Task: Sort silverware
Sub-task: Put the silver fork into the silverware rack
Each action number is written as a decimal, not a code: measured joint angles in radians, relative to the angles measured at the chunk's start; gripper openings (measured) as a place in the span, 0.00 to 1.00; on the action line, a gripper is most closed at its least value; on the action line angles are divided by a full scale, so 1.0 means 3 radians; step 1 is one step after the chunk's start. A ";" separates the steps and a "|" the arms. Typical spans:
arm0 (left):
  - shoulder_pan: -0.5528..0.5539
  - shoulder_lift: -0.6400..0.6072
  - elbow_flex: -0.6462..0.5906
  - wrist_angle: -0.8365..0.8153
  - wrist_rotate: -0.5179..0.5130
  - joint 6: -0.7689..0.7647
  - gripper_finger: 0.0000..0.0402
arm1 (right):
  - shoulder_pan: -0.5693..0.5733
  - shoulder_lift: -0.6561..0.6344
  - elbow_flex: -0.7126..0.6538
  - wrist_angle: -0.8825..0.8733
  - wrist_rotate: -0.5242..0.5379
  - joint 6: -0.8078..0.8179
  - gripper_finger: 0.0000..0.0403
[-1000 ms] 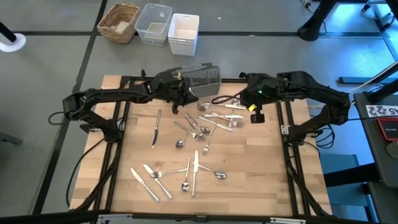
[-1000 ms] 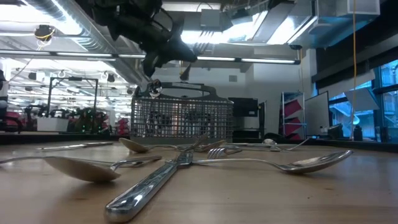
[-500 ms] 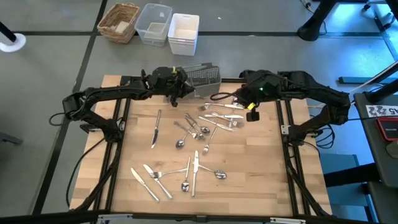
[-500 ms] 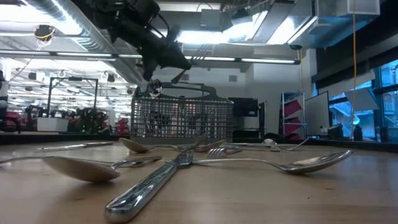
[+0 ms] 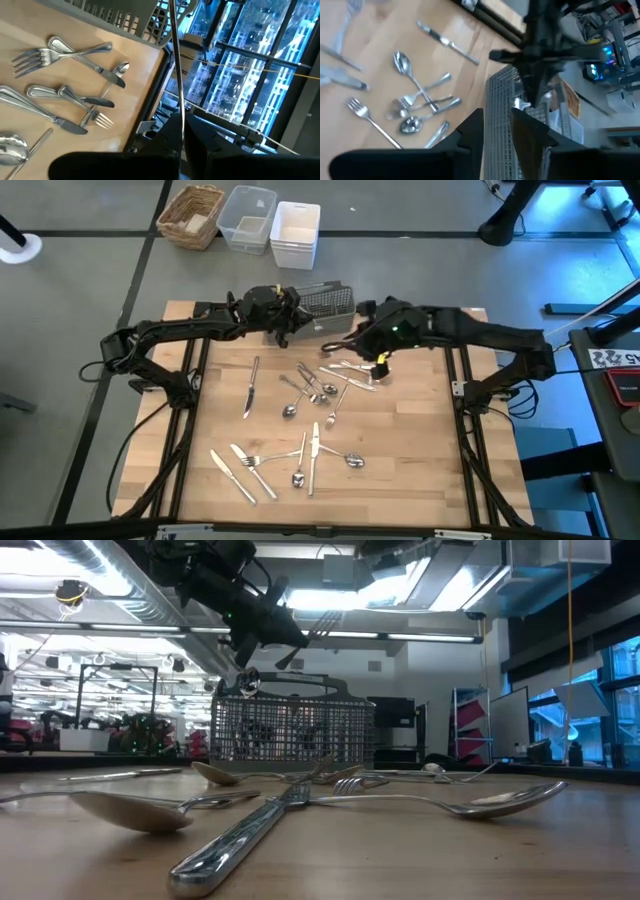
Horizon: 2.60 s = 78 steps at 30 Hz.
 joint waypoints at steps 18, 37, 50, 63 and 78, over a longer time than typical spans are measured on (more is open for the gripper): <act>-0.0098 0.0000 0.0000 0.0025 -0.0010 0.0099 0.00 | -0.0251 -0.0007 -0.0780 0.1101 -0.0352 -0.0247 0.24; -0.0116 0.0001 0.0000 0.0068 -0.0011 0.0099 0.00 | -0.0373 0.0259 -0.0859 0.1418 -0.0356 -0.0149 0.24; -0.0118 0.0005 -0.0005 0.0109 -0.0010 0.0227 0.00 | -0.0404 0.0430 -0.0858 0.1497 -0.0095 -0.0152 0.15; -0.0115 -0.0001 0.0003 0.0014 0.0001 0.0923 0.03 | -0.0422 0.0430 -0.0816 0.1550 -0.0073 -0.0168 0.02; 0.0090 -0.0004 0.0001 -0.0066 0.0338 0.2172 0.35 | -0.0446 0.0429 -0.0807 0.1447 -0.0118 -0.0127 0.01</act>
